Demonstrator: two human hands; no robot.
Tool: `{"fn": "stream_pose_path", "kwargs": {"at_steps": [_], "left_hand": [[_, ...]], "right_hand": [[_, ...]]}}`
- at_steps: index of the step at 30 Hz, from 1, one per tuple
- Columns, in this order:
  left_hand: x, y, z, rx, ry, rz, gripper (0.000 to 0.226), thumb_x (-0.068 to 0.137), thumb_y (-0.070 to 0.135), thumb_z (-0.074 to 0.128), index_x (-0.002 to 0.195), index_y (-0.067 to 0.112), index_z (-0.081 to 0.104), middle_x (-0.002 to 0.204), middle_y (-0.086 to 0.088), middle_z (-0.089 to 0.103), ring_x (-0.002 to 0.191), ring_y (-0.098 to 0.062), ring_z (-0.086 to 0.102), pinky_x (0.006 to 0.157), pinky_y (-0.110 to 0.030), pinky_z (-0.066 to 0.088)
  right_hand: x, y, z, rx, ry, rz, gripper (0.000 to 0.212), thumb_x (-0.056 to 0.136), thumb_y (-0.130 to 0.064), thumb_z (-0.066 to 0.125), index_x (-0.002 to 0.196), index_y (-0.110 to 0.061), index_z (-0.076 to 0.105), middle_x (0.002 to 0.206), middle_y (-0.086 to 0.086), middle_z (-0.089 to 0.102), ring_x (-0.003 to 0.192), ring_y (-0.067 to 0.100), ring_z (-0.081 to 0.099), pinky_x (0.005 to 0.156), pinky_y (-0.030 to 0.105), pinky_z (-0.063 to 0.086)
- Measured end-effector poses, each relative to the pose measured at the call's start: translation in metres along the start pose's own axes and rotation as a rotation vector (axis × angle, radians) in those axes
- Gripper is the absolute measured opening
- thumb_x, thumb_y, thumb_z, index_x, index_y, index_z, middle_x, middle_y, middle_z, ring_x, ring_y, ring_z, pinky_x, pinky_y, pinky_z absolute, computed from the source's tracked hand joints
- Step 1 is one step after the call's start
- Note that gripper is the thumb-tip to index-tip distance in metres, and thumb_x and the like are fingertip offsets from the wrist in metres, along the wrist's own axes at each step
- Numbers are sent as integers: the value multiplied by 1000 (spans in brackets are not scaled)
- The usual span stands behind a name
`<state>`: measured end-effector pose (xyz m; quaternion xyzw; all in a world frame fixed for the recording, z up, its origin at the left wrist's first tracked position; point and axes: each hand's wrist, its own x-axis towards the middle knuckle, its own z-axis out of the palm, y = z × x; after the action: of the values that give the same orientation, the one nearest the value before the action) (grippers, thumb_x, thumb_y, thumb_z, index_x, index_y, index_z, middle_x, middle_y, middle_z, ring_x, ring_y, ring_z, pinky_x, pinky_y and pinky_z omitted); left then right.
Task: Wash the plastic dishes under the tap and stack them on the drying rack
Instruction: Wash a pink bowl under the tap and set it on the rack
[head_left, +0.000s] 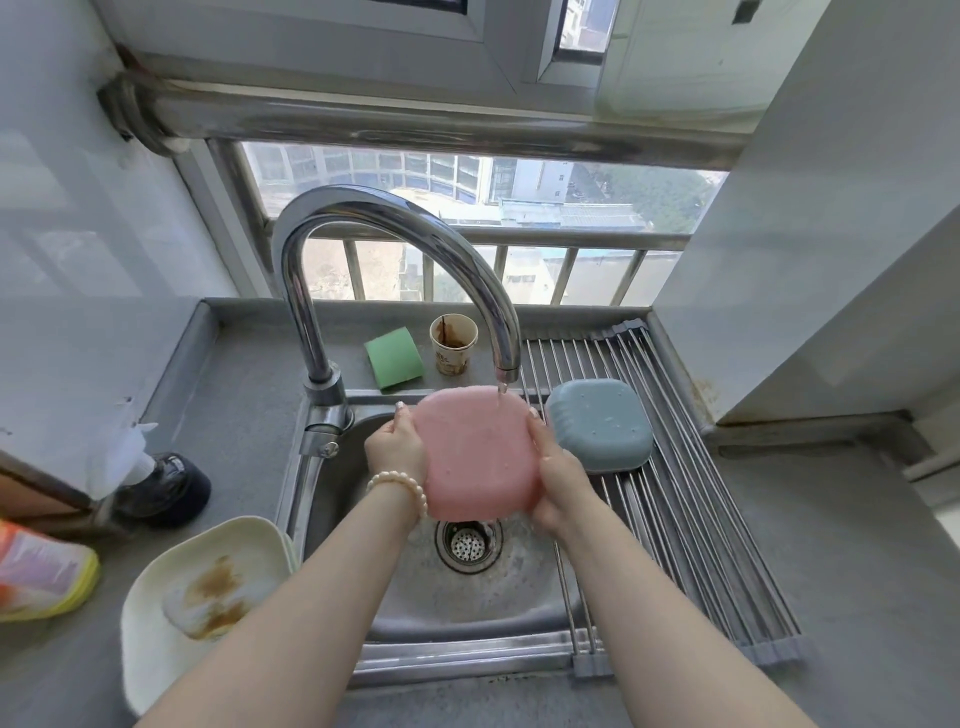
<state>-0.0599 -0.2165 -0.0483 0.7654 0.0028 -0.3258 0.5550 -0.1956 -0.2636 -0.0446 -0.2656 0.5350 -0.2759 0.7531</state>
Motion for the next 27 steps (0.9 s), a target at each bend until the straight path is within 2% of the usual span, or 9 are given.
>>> {"fn": "stream_pose_path", "kwargs": {"at_steps": [4, 6, 8, 11, 13, 17, 21, 24, 27], "left_hand": [[8, -9, 2, 135, -153, -157, 54, 98, 45, 35, 112, -1, 60, 111, -11, 63, 104, -29, 57, 95, -36, 44], [5, -11, 0, 51, -354, -367, 67, 92, 64, 29, 115, 9, 59, 112, -12, 64, 102, -31, 60, 95, -47, 46], [1, -11, -7, 32, -540, -554, 74, 87, 73, 27, 112, 10, 56, 114, -15, 61, 104, -35, 57, 96, -57, 41], [3, -12, -18, 8, -728, -663, 81, 86, 71, 33, 127, 3, 48, 130, -23, 52, 118, -48, 48, 97, -68, 30], [12, -11, -26, -69, -784, -694, 77, 88, 64, 36, 132, 3, 47, 127, -25, 56, 113, -47, 53, 93, -68, 34], [16, -9, -34, -169, -819, -715, 73, 90, 65, 30, 126, 5, 53, 116, -27, 63, 100, -43, 60, 87, -62, 43], [11, -18, -27, -286, -778, -638, 81, 90, 70, 22, 127, 4, 53, 114, -25, 65, 102, -38, 61, 77, -48, 51], [3, -25, -18, -370, -666, -455, 75, 92, 65, 19, 114, 4, 56, 103, -22, 68, 98, -36, 62, 78, -45, 49], [-4, -27, -8, -331, -593, -306, 72, 89, 67, 24, 119, 11, 56, 110, -18, 67, 99, -33, 65, 78, -43, 53]], "right_hand": [[0, -6, -12, -12, -110, -10, 35, 89, -37, 60, 105, -7, 67, 99, 11, 71, 86, 24, 66, 80, 45, 55], [-6, -14, -14, -223, -157, -118, 34, 85, -38, 62, 100, -9, 67, 96, 9, 70, 87, 24, 63, 88, 47, 50], [-16, -19, -14, -432, -252, -212, 34, 78, -41, 65, 94, -11, 68, 89, 4, 69, 83, 22, 62, 79, 42, 52], [-33, -22, -9, -721, -422, -300, 9, 84, -24, 68, 78, -17, 66, 65, -12, 67, 65, 7, 60, 58, 19, 47], [-37, -19, -7, -1035, -460, -435, 14, 89, -17, 65, 75, -17, 68, 63, -12, 64, 62, 3, 56, 61, 21, 47], [-37, -4, -3, -1808, -422, -843, 19, 93, -30, 58, 97, -15, 70, 90, 4, 66, 85, 22, 56, 70, 31, 35], [-41, 11, 5, -1967, -528, -1011, 45, 98, -45, 35, 100, -13, 67, 104, 6, 68, 99, 27, 63, 76, 38, 49], [-42, 12, 6, -2028, -383, -887, 81, 91, -62, 3, 126, -11, 56, 135, 8, 54, 126, 26, 49, 108, 41, 35], [-37, 8, 5, -2095, -95, -615, 86, 90, -64, -5, 151, -4, 2, 158, 15, -4, 147, 29, -2, 119, 39, -4]]}}
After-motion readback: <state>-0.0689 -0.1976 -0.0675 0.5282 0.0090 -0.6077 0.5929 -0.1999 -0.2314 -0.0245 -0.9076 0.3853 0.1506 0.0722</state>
